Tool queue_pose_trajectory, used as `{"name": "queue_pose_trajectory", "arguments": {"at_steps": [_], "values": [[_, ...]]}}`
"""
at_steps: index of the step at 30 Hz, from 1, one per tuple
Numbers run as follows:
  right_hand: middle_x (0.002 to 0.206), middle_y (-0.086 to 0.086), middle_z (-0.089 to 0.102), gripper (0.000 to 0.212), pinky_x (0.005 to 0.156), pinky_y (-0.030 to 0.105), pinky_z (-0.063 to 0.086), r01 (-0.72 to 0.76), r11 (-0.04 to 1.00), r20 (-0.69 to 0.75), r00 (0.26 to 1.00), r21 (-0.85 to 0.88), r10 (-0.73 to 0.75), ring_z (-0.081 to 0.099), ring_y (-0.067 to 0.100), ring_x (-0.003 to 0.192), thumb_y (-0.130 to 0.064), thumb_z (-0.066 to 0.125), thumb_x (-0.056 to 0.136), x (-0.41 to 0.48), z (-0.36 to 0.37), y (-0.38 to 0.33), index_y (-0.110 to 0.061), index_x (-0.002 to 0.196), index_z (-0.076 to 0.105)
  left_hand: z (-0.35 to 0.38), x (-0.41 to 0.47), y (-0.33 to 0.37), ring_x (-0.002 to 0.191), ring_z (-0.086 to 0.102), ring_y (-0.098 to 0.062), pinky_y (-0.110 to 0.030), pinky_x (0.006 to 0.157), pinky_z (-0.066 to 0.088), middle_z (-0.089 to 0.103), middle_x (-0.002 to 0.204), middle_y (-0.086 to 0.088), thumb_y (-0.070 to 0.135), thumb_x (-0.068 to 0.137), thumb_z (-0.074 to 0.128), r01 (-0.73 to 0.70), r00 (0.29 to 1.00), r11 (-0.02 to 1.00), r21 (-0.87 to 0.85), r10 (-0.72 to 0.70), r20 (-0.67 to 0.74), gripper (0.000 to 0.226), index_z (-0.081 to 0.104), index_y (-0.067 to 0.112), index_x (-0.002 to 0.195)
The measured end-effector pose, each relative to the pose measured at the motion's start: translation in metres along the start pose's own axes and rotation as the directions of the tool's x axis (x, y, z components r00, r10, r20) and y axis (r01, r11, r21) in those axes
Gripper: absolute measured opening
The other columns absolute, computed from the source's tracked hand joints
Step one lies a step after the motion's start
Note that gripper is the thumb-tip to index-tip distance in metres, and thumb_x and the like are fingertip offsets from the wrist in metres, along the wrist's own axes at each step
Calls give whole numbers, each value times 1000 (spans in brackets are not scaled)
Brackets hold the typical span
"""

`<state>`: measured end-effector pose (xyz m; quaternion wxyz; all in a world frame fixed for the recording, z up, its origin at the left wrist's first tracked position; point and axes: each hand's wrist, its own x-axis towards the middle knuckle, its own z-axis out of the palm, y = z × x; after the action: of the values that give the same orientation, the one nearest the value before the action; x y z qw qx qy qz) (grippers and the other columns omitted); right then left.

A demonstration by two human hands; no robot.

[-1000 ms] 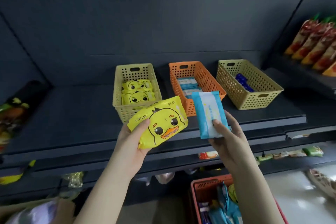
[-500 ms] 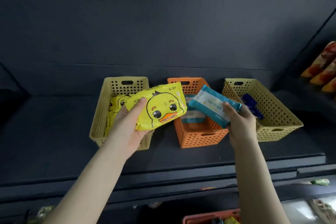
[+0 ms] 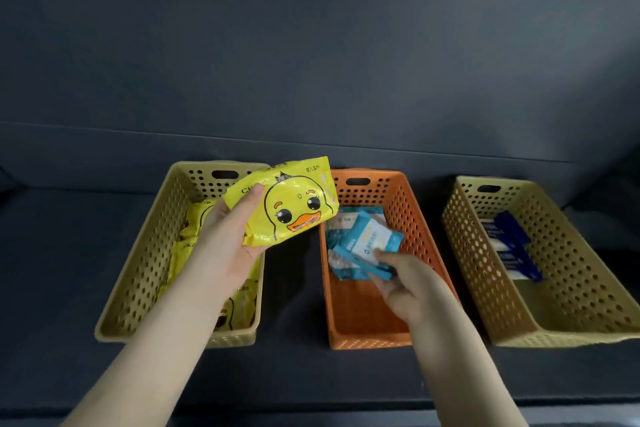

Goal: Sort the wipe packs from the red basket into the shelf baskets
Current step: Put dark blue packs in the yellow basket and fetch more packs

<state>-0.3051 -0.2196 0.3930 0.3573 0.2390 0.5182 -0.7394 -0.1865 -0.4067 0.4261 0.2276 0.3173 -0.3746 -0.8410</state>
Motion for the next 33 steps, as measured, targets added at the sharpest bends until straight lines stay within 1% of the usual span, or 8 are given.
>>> {"name": "queue_pose_trajectory", "arguments": {"at_steps": [5,8,10,15,20,22,26,33], "values": [[117,15,61,43,50,31,45,-145,989,-127,982,-20,141,60,24,75,2,56,91,12,12,13,-7,132,50,8,24,2,97,71,-23,-43,75,59,73,109,-4,22,90,63,39,998,999,20,-40,54,34,59,16,124],[129,17,55,40,35,23,48,-144,989,-211,967,22,146,60,28,91,2,56,91,25,18,16,-5,129,47,10,35,5,97,71,-24,-45,77,59,73,109,-6,21,89,64,72,994,997,27,-74,78,36,58,15,124],[126,17,53,41,39,27,52,-112,993,-248,963,-19,104,57,31,108,0,57,91,35,22,19,-6,130,45,9,43,8,100,70,-26,-46,79,58,72,112,-7,22,88,65,95,990,995,29,-97,101,40,57,15,126],[127,21,55,41,57,30,48,-80,979,-280,960,-186,25,59,26,88,-6,51,96,45,34,26,0,135,44,2,61,14,100,70,-26,-46,79,58,71,113,-7,22,89,64,129,982,991,40,-133,135,39,57,17,126],[93,16,55,31,35,25,47,-148,971,-368,927,-189,70,54,27,77,-4,54,94,39,34,23,-5,124,48,-6,70,12,98,71,-26,-47,81,58,72,111,-7,23,87,65,167,977,985,48,-172,128,40,57,16,126],[95,18,56,35,30,27,46,-142,976,-352,933,-166,76,58,34,99,1,55,93,39,36,25,-1,127,48,-9,73,11,101,70,-27,-50,86,56,71,112,-7,24,87,65,182,973,982,53,-187,135,41,57,16,126],[127,22,55,44,43,32,56,-145,973,-375,925,-180,69,55,36,115,5,59,89,48,37,25,-3,131,48,-10,73,9,104,69,-27,-50,86,55,71,114,-7,34,88,62,185,967,981,60,-192,167,42,56,18,127],[127,21,56,51,63,38,59,-176,951,-352,933,-254,78,58,38,113,-2,65,87,39,36,22,-5,134,44,-8,65,15,99,70,-27,-45,78,58,71,114,-6,54,91,47,160,974,979,124,-177,144,49,54,22,128]]}}
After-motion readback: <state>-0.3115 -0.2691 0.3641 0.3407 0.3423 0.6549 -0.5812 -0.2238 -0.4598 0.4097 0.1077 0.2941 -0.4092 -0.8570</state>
